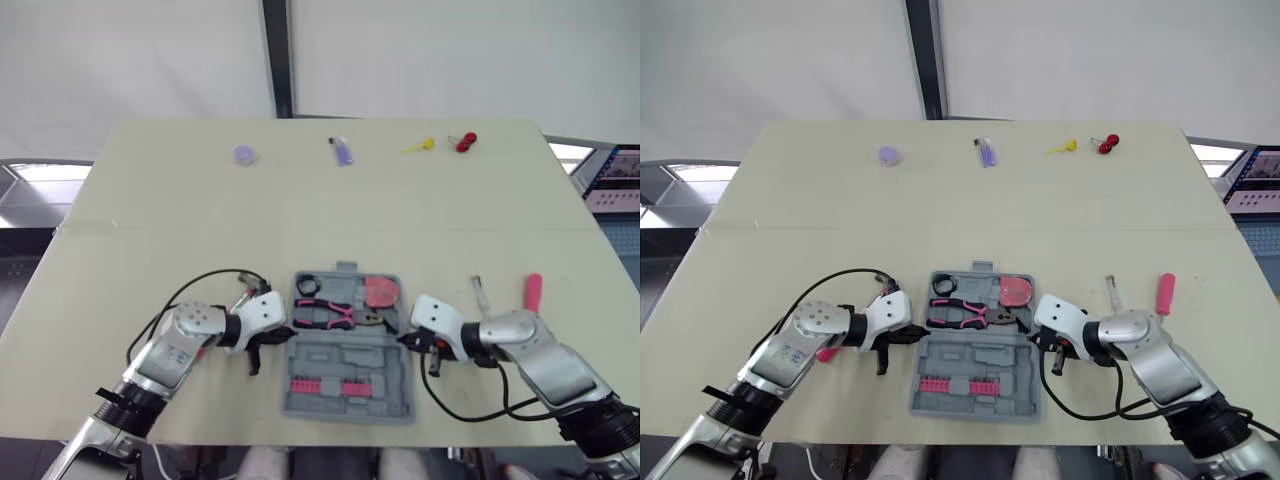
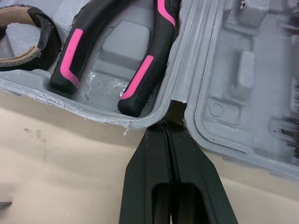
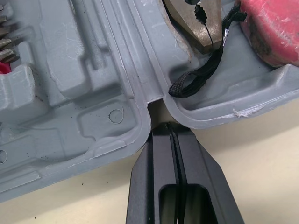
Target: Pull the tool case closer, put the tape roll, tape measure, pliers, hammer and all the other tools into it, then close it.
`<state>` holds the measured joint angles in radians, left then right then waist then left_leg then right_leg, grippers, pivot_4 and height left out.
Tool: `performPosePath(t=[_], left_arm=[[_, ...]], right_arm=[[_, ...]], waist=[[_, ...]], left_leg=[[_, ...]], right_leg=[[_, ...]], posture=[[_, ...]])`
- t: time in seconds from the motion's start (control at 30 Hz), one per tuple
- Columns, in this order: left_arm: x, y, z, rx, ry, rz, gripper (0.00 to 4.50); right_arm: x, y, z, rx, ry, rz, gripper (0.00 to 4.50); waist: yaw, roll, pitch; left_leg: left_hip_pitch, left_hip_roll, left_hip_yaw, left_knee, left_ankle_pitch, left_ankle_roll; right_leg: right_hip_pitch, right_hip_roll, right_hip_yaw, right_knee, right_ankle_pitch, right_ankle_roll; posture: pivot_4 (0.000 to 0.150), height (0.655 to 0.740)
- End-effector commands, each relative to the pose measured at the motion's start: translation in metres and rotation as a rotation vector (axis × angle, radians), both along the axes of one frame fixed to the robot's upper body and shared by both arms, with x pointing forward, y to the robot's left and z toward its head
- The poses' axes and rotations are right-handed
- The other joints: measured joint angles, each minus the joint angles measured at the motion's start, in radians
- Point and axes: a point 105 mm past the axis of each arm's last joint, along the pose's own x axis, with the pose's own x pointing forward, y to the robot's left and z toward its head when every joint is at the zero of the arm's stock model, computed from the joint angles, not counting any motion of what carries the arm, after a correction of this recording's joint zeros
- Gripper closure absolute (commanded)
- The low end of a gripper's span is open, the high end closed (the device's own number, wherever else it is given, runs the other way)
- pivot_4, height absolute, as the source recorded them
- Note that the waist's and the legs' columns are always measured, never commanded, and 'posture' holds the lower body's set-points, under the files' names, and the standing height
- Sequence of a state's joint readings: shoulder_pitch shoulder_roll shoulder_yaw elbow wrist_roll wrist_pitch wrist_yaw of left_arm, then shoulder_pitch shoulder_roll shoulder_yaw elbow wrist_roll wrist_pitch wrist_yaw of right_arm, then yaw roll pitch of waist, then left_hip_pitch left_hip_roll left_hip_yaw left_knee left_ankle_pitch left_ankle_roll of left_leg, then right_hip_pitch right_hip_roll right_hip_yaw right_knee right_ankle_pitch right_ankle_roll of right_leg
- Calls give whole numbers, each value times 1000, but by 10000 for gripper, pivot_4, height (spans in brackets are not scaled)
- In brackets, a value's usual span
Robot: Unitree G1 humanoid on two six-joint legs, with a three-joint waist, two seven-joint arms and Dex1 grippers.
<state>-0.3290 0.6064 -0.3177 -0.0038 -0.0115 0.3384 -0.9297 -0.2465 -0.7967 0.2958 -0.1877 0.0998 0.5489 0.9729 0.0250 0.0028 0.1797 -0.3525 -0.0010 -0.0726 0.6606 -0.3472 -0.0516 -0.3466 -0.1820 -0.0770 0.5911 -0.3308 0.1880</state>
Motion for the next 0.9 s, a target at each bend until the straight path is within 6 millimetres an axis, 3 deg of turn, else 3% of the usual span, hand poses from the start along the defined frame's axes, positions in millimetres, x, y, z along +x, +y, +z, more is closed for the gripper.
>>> performPosePath(t=[0.03, 0.9], left_arm=[[0, -4, 8, -13, -38, -10, 45000], [-7, -4, 7, -17, -21, 5, 45000]], right_arm=[[7, 5, 10, 30, -57, -3, 44752], [8, 8, 9, 20, -72, 4, 44752]], waist=[[-1, 0, 0], [-4, 0, 0]], left_leg=[[0, 0, 0, 0, 0, 0], [0, 0, 0, 0, 0, 0]], right_leg=[[0, 0, 0, 0, 0, 0], [0, 0, 0, 0, 0, 0]], posture=[[1500, 7400], [1500, 7400]])
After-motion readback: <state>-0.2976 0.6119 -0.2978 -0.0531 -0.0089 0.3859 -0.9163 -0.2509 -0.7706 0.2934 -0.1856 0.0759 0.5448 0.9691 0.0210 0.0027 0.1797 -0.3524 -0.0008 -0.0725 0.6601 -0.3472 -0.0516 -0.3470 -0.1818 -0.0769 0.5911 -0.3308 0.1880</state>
